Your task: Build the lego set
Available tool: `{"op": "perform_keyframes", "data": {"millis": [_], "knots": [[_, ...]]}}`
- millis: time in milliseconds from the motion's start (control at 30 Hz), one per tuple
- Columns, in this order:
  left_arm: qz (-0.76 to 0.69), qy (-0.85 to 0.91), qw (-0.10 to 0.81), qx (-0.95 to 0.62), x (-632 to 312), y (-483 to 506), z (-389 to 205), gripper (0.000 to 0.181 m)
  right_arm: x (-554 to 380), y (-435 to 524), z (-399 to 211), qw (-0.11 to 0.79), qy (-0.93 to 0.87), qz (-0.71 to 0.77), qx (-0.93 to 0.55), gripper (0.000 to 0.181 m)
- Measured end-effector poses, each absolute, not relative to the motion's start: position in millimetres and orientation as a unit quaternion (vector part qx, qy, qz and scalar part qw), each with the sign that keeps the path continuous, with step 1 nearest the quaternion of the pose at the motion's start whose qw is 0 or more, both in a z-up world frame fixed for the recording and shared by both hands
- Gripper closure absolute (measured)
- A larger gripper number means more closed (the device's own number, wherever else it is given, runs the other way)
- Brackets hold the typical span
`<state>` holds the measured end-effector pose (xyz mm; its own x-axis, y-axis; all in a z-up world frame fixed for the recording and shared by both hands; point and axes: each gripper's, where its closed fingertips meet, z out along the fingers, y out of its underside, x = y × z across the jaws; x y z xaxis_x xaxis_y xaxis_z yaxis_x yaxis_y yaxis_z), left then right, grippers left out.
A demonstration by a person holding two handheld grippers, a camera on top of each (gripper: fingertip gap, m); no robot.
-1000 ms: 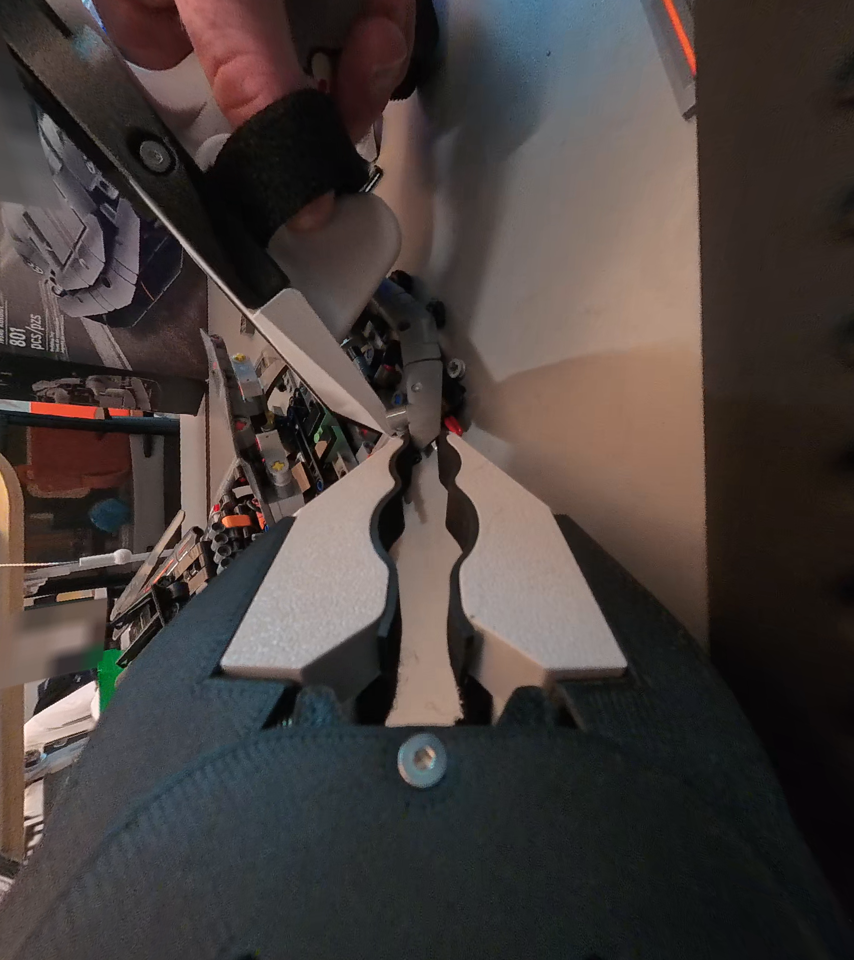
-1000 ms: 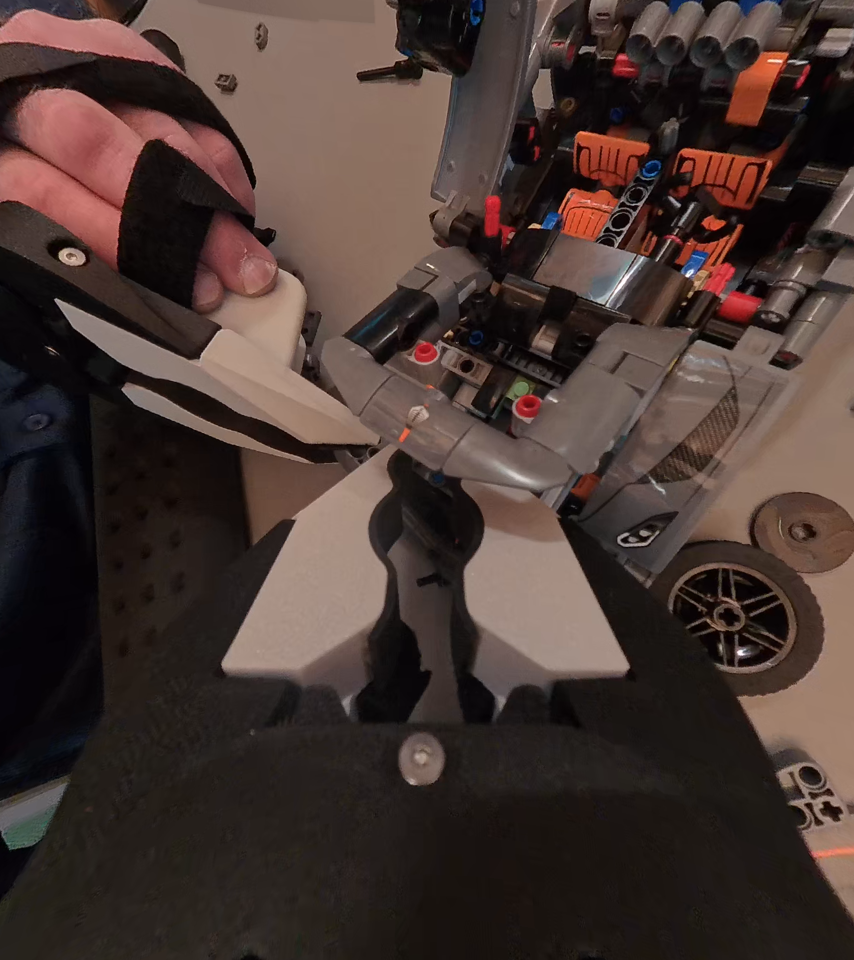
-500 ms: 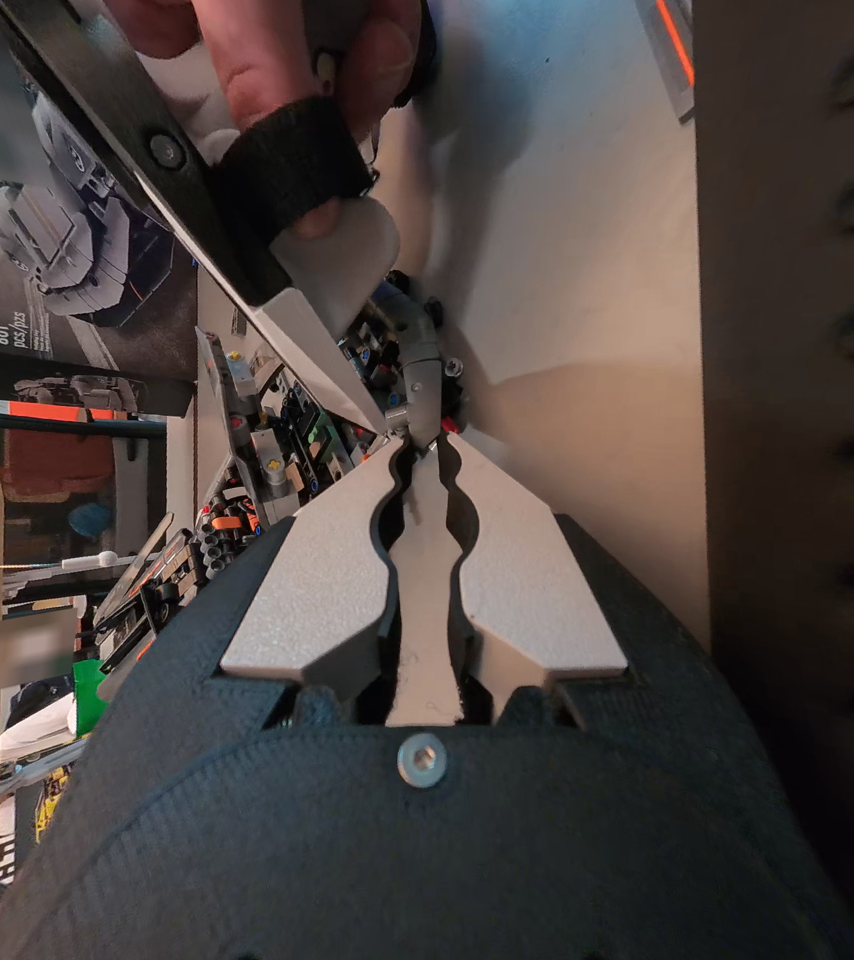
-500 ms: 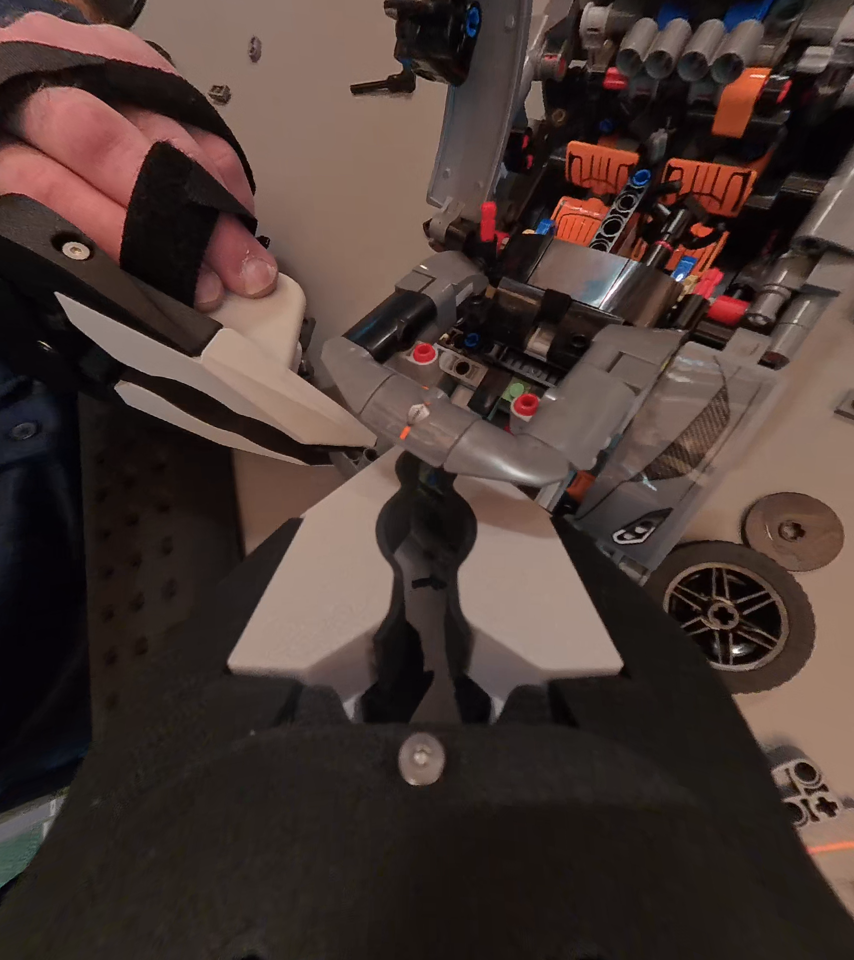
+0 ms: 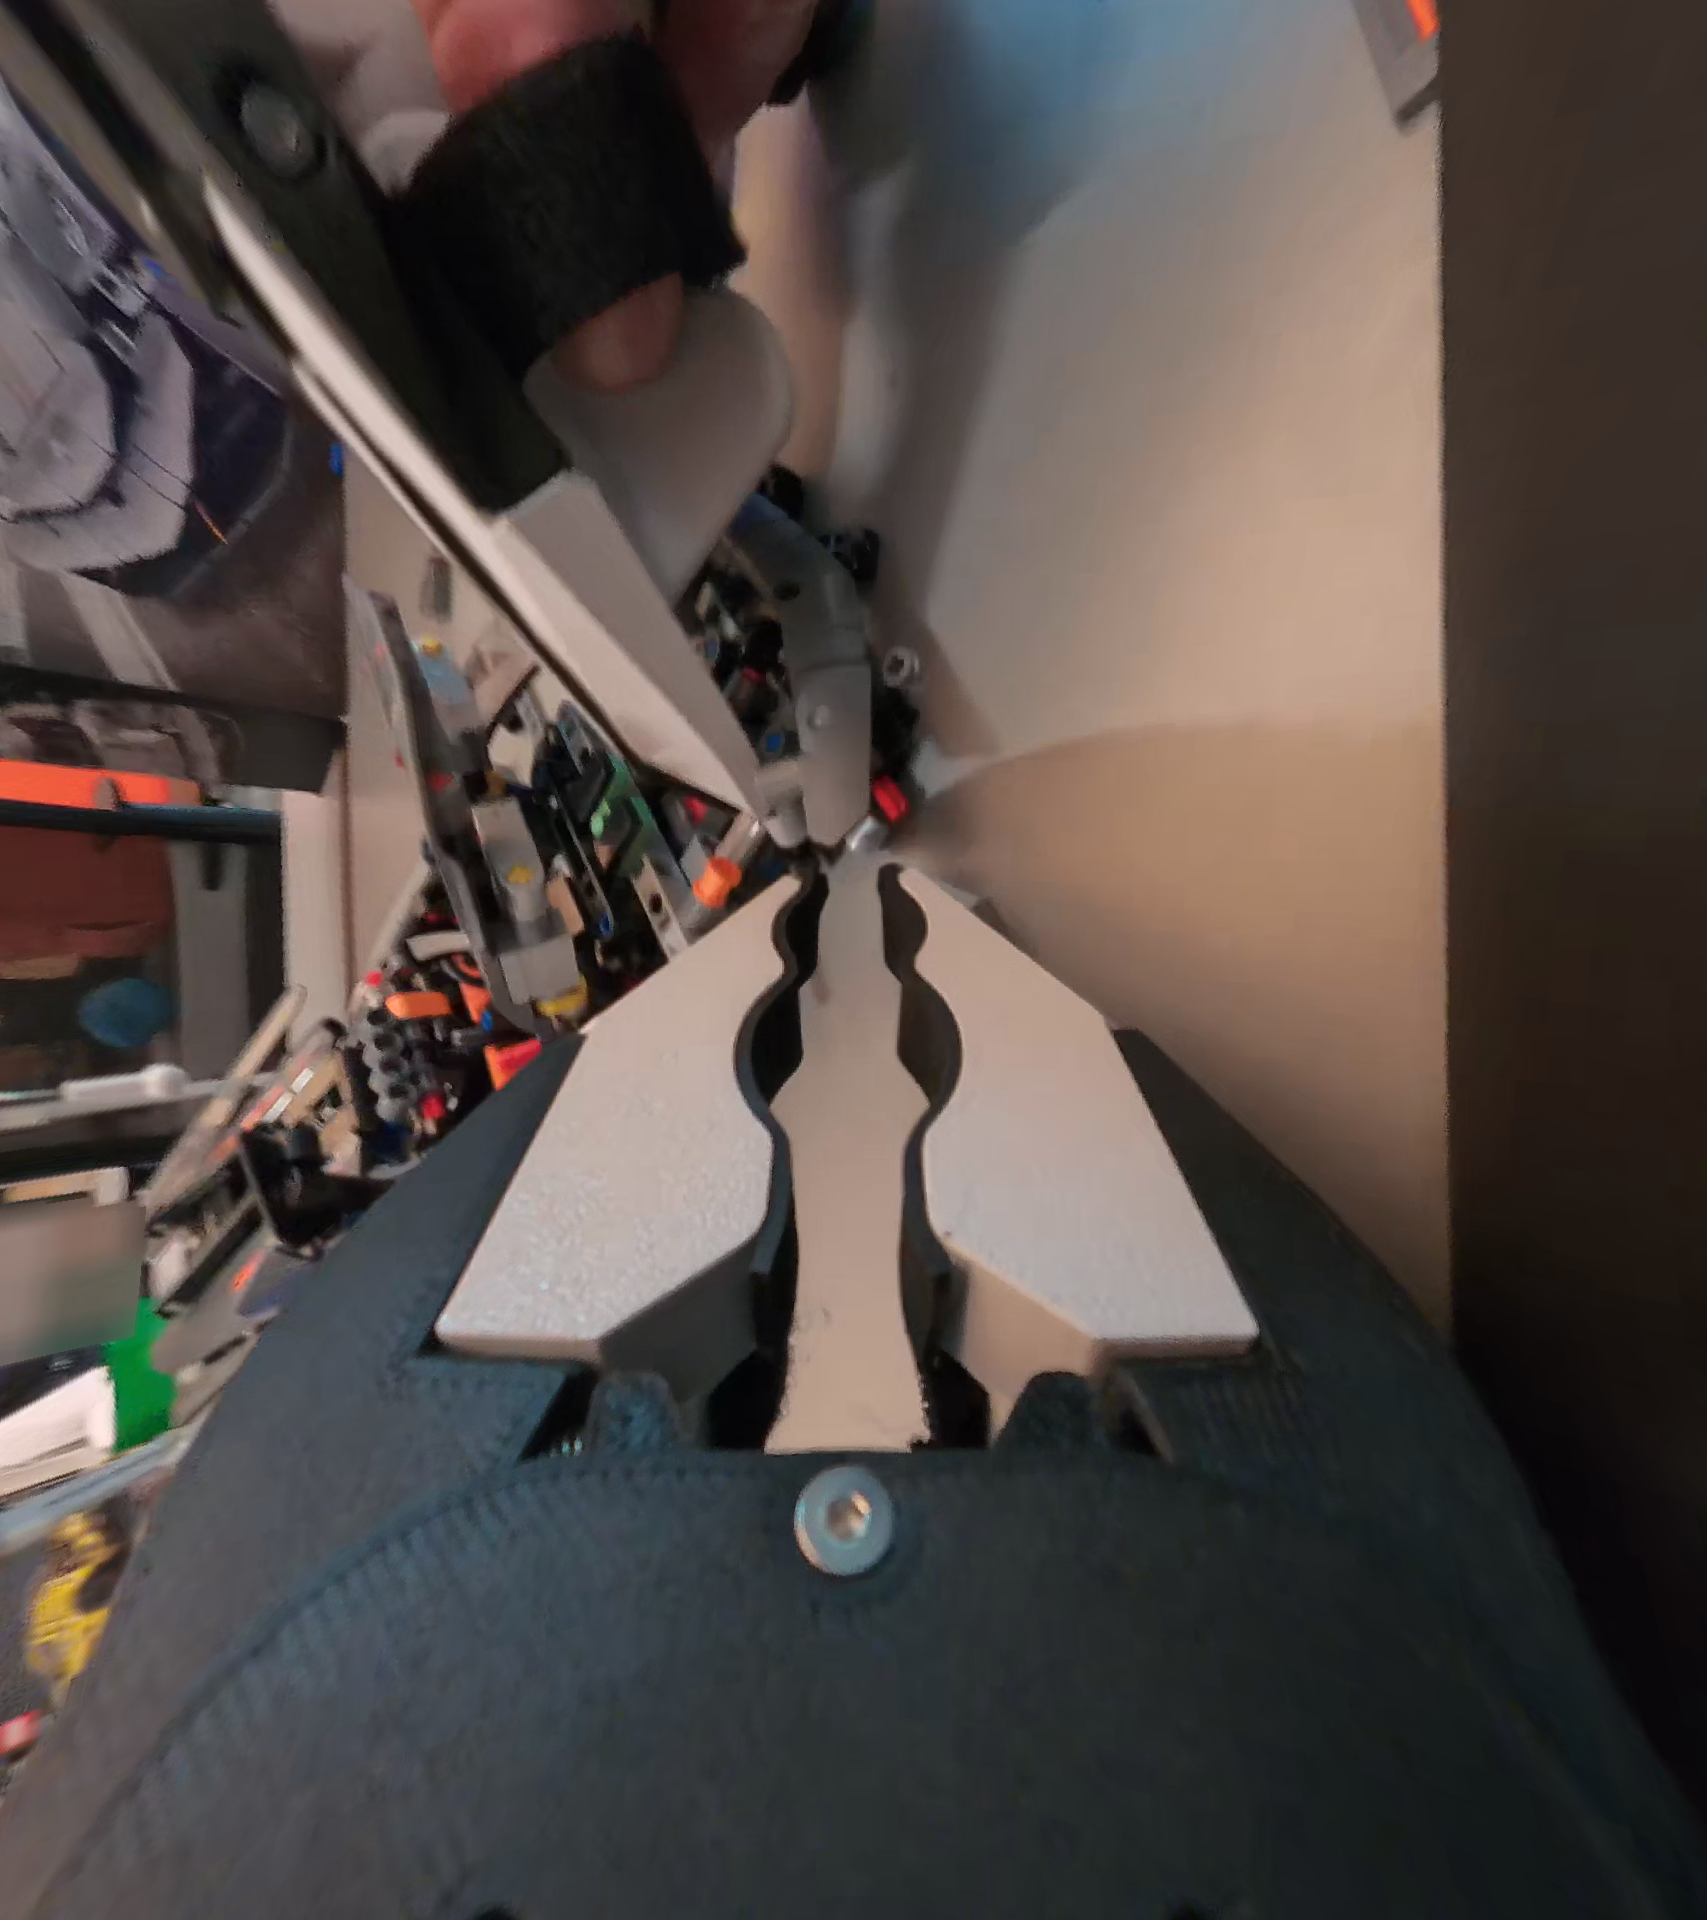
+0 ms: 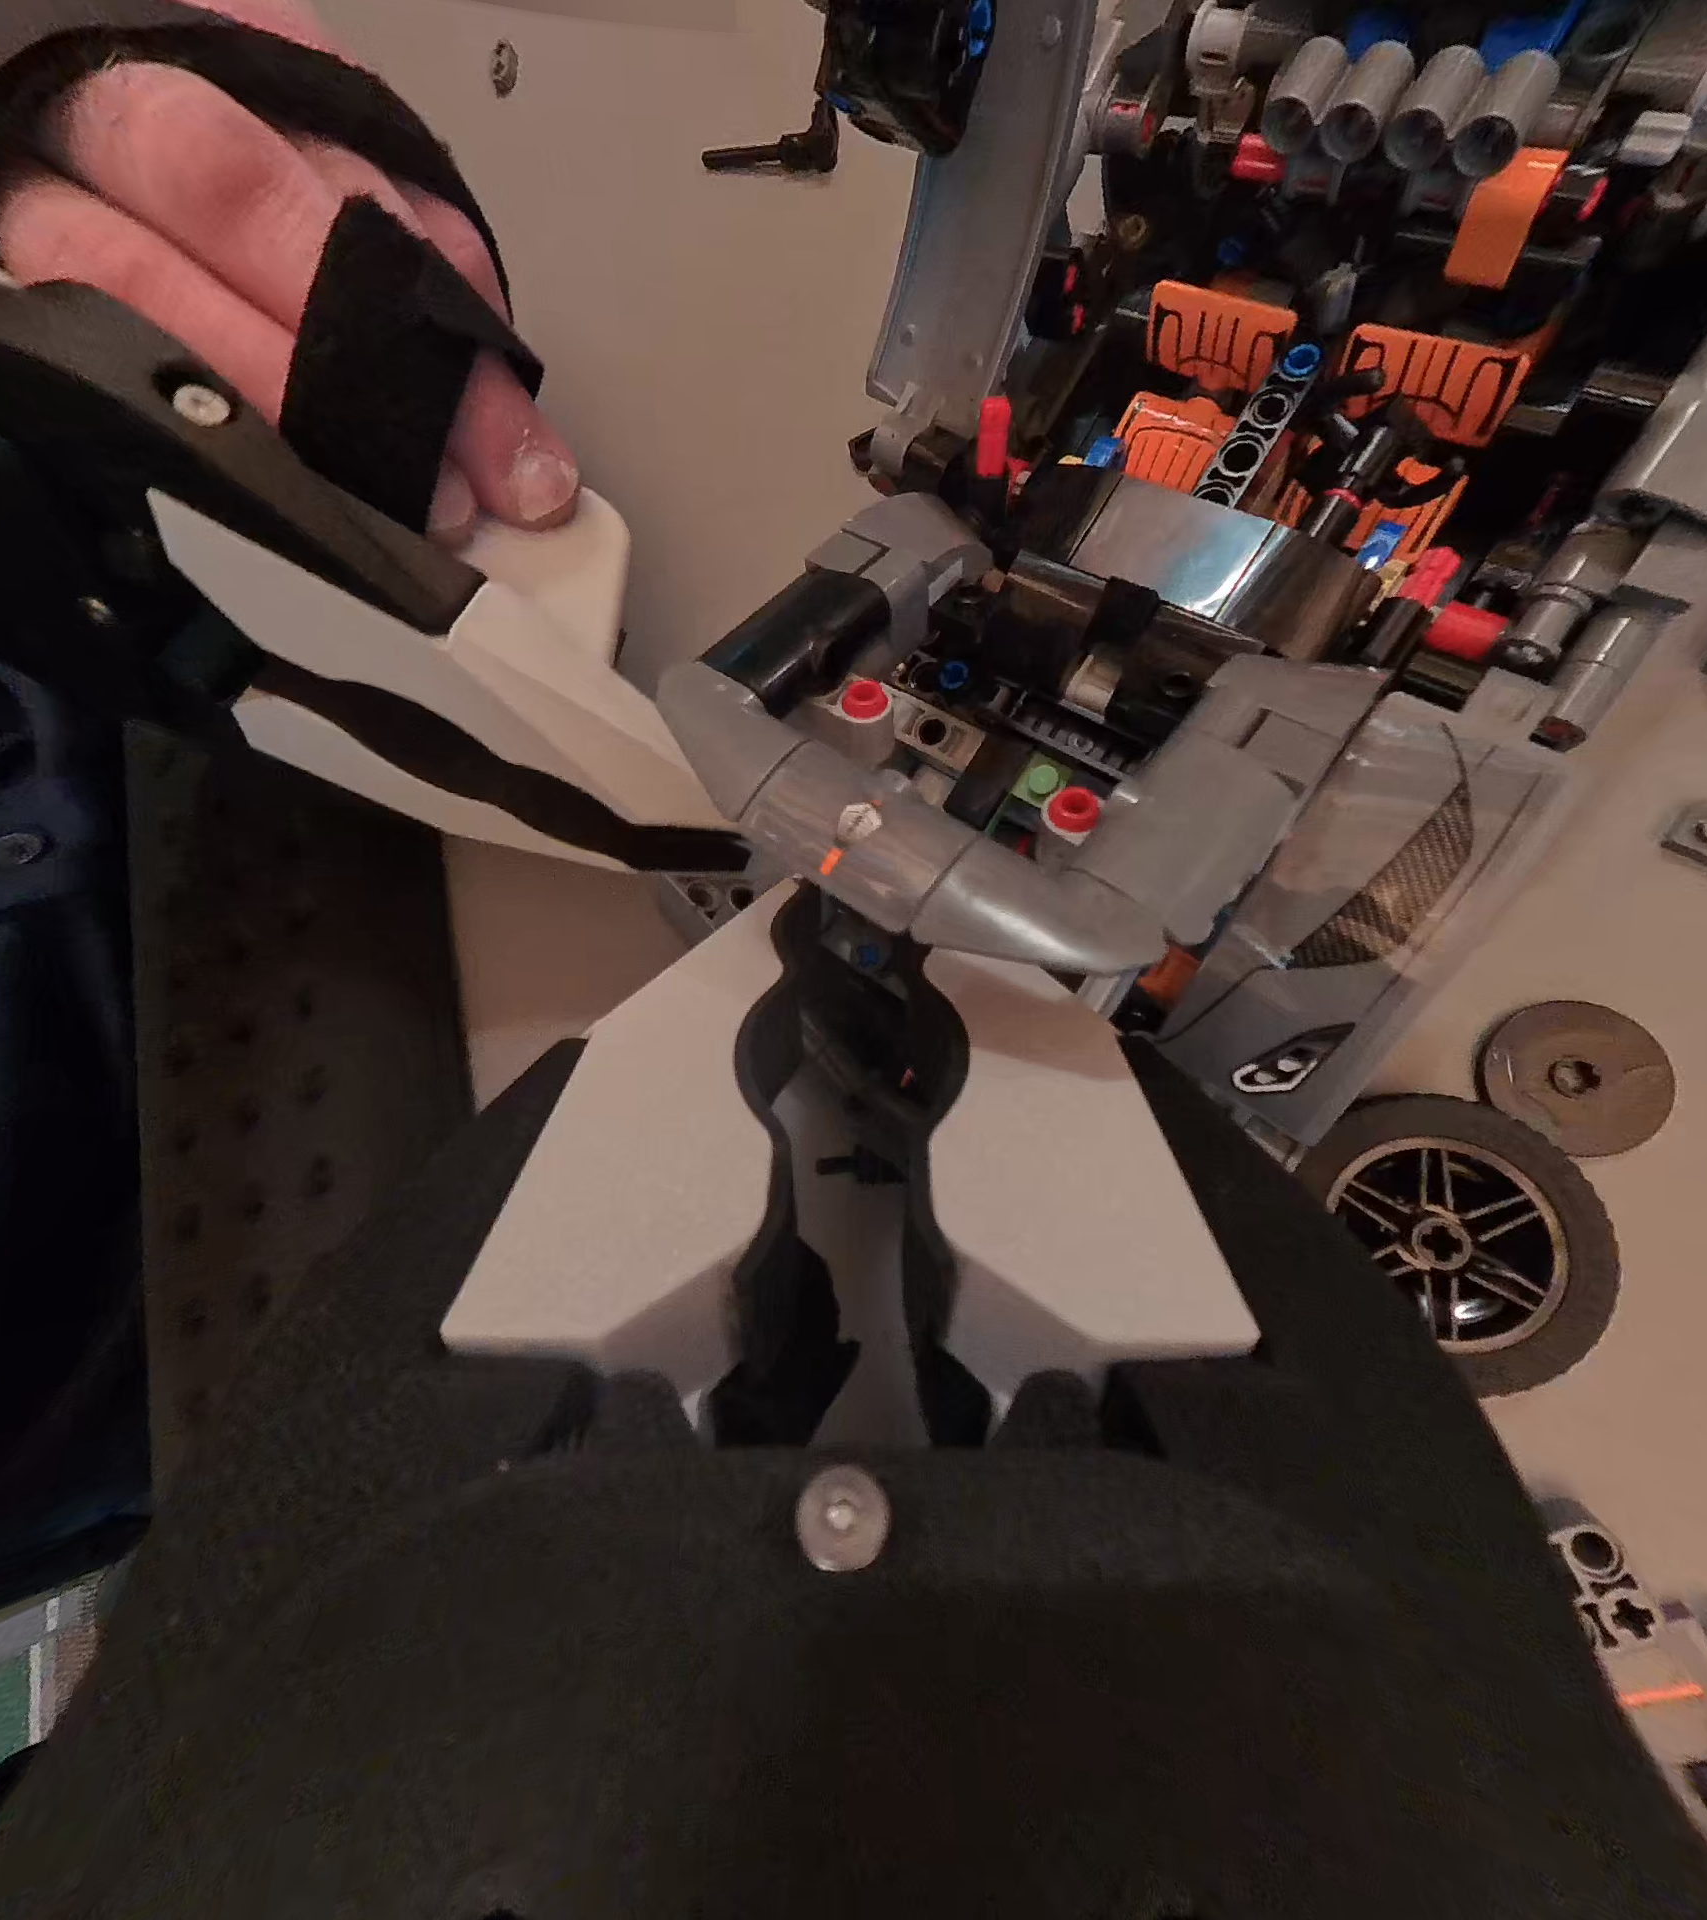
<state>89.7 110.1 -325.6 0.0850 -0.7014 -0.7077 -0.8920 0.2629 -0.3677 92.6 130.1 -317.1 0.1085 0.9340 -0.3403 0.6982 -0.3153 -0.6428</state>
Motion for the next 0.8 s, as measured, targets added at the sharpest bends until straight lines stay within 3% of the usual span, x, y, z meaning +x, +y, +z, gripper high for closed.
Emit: {"op": "perform_keyframes", "data": {"millis": [800], "knots": [[0.126,0.630,0.413,-0.646,83,132,-335,0.181,90,129,-317,0.177,-0.566,0.353,-0.724,0.171]]}}
